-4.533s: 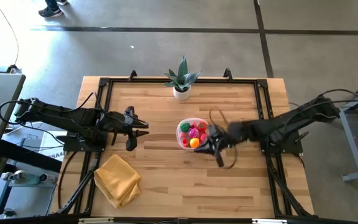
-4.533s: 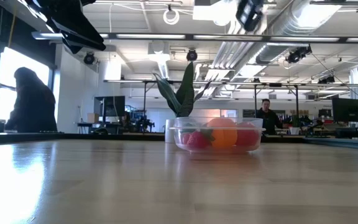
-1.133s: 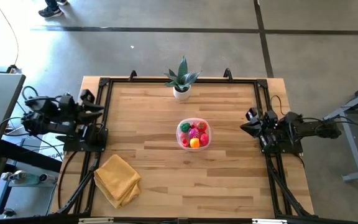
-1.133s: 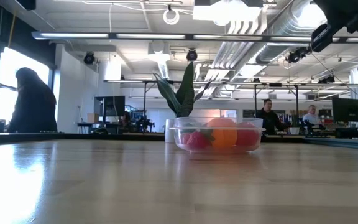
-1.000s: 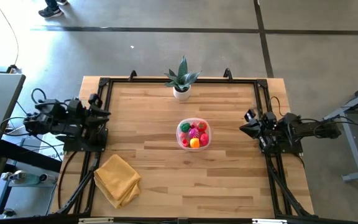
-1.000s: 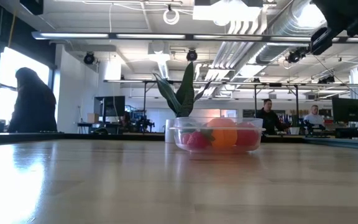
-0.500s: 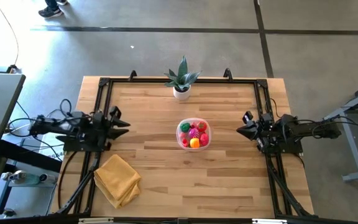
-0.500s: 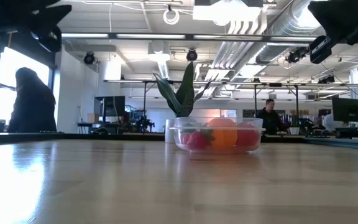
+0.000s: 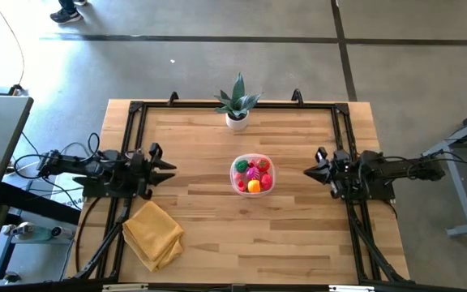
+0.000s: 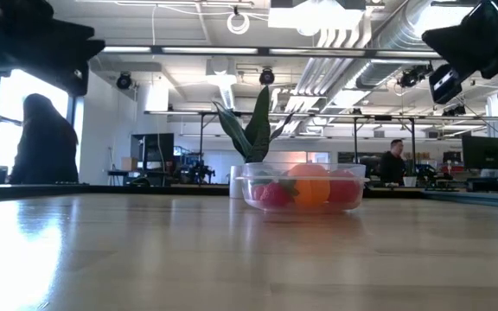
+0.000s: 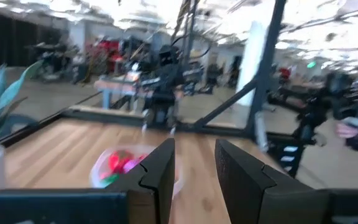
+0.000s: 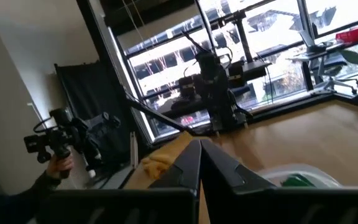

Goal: Pick and placing Produce into tupperware
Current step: Return to Home Position

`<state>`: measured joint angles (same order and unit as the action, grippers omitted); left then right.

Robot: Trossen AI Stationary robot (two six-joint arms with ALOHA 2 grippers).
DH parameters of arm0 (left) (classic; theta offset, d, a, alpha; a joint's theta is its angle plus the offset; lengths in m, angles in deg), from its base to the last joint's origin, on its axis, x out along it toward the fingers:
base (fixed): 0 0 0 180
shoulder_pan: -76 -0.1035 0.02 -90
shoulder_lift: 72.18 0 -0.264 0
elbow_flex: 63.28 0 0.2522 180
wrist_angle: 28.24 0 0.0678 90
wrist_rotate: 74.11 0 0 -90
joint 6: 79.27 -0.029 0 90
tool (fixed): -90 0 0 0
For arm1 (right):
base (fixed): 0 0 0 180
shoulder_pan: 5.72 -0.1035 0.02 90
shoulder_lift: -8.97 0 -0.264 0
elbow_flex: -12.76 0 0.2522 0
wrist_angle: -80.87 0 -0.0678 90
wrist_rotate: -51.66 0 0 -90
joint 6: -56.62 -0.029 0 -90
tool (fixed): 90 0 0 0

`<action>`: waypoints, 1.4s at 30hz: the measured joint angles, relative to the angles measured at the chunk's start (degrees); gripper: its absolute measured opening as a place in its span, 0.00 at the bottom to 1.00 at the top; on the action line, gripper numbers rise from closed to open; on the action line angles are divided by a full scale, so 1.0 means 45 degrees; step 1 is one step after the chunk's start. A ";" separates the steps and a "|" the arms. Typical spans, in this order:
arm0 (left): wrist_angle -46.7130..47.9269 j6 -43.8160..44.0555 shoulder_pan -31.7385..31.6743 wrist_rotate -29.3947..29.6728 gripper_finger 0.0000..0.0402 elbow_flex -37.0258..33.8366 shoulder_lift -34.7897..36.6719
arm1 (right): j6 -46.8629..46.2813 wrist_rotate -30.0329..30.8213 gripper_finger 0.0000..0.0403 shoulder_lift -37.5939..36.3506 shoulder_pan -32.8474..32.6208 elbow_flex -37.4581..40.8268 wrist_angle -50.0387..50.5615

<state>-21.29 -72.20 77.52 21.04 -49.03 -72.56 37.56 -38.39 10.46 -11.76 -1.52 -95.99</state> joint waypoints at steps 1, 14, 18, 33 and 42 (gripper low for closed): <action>0.0233 0.0000 0.0000 0.0188 0.26 0.0000 0.0000 | 0.0009 0.0020 0.00 0.0001 0.0000 0.0001 0.0230; 0.1025 -0.0835 0.0000 0.0685 0.26 0.0015 -0.0155 | -0.0090 -0.0019 0.00 0.0088 0.0000 -0.0028 0.2275; 0.1025 -0.0850 0.0000 0.0682 0.26 0.0015 -0.0155 | -0.0091 -0.0024 0.00 0.0088 0.0000 -0.0032 0.2291; 0.1024 -0.0845 0.0000 0.0680 0.26 0.0015 -0.0155 | -0.0091 -0.0044 0.00 0.0088 0.0000 -0.0038 0.2318; 0.1023 -0.0845 0.0000 0.0680 0.26 0.0015 -0.0155 | -0.0091 -0.0044 0.00 0.0088 0.0000 -0.0042 0.2323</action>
<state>-16.68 -76.00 77.52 24.10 -48.96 -73.26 37.15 -38.59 10.86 -11.76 -1.71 -85.53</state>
